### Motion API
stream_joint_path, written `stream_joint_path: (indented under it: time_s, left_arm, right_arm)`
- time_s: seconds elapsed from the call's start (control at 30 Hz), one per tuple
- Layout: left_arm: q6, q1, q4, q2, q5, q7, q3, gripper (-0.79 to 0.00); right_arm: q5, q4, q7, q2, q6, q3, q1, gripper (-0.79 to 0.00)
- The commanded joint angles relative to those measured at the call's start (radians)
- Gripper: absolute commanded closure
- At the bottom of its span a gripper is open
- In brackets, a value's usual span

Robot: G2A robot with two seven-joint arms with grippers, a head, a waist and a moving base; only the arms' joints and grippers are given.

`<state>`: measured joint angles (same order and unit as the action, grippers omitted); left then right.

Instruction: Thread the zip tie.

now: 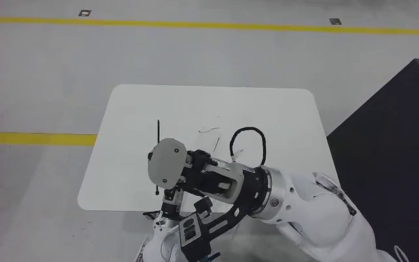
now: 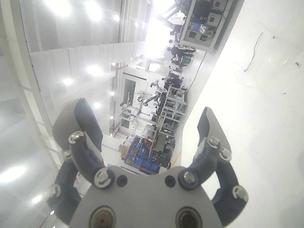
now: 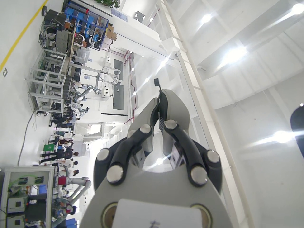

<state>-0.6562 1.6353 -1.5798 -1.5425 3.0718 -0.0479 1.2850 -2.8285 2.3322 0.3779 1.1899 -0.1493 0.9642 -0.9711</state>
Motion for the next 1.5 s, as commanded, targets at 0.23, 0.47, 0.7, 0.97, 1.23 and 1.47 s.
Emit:
stream_joint_path:
  time_s: [0.23, 0.47, 0.7, 0.97, 1.23, 1.47]
  left_arm:
    - [0.0, 0.0, 0.0, 0.0, 0.0, 0.0, 0.0, -0.785]
    - [0.0, 0.0, 0.0, 0.0, 0.0, 0.0, 0.0, -0.785]
    - [0.0, 0.0, 0.0, 0.0, 0.0, 0.0, 0.0, -0.785]
    - [0.0, 0.0, 0.0, 0.0, 0.0, 0.0, 0.0, -0.785]
    - [0.0, 0.0, 0.0, 0.0, 0.0, 0.0, 0.0, -0.785]
    - [0.0, 0.0, 0.0, 0.0, 0.0, 0.0, 0.0, -0.785]
  right_arm:
    - [0.222, 0.007, 0.022, 0.001, -0.013, 0.088, -0.033, 0.0]
    - [0.176, 0.0, -0.012, 0.003, -0.039, 0.078, -0.037, 0.0]
    - [0.038, 0.018, -0.138, 0.012, -0.027, 0.038, -0.035, 0.0]
    - [-0.002, 0.018, -0.171, 0.024, -0.022, -0.017, -0.028, 0.0]
    - [0.191, 0.013, -0.088, 0.031, -0.044, 0.01, -0.033, 0.0]
    - [0.205, 0.018, -0.059, 0.029, -0.064, 0.044, -0.04, 0.0]
